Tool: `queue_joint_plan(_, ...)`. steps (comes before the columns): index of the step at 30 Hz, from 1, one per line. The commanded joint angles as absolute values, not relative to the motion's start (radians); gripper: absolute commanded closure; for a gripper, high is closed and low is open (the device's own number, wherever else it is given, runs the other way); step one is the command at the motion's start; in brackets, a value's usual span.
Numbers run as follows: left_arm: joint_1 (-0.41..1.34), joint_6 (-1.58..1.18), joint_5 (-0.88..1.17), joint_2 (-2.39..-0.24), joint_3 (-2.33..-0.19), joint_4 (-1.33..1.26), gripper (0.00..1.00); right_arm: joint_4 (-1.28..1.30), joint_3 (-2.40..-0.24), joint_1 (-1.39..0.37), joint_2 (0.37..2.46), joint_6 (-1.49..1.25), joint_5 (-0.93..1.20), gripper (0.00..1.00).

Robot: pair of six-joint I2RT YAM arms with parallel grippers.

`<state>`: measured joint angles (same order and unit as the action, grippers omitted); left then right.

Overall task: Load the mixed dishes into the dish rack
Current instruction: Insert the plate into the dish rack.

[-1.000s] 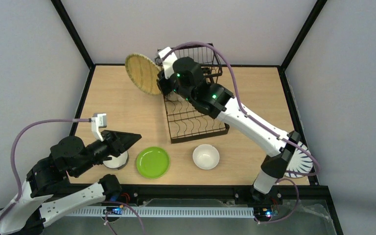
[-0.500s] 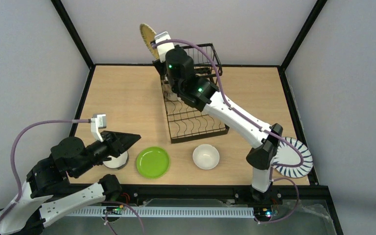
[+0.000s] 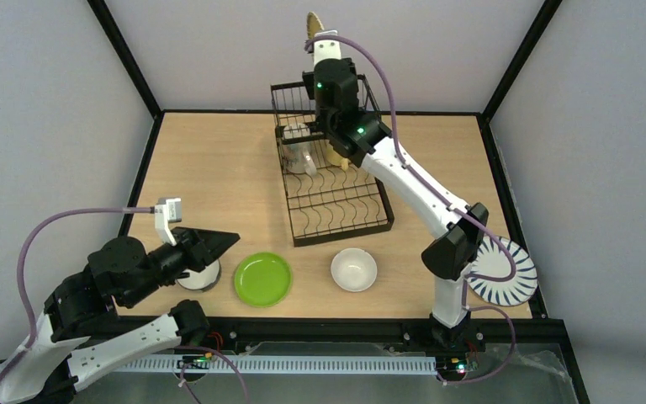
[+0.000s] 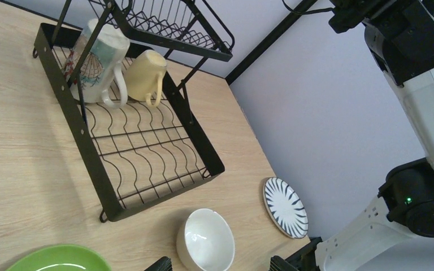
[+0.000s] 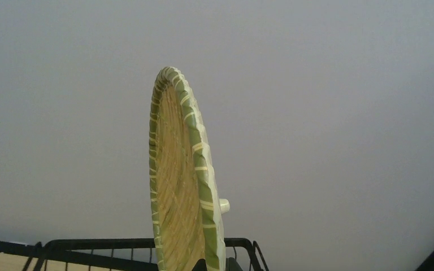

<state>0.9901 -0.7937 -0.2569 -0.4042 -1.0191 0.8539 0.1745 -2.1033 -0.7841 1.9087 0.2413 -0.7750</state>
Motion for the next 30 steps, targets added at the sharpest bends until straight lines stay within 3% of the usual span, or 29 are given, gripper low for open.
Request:
queue_joint_plan(1, 0.992, -0.799, -0.273, -0.394, -1.006, 0.889, 0.01, 0.208, -2.150, -0.774, 1.932, 0.144, -0.806, 1.00)
queue_joint_plan(30, 0.992, -0.796, -0.284, -0.386, -1.022, 0.938, 0.01, 0.303, -2.043, -0.764, 1.988, -0.054, -0.828, 1.00)
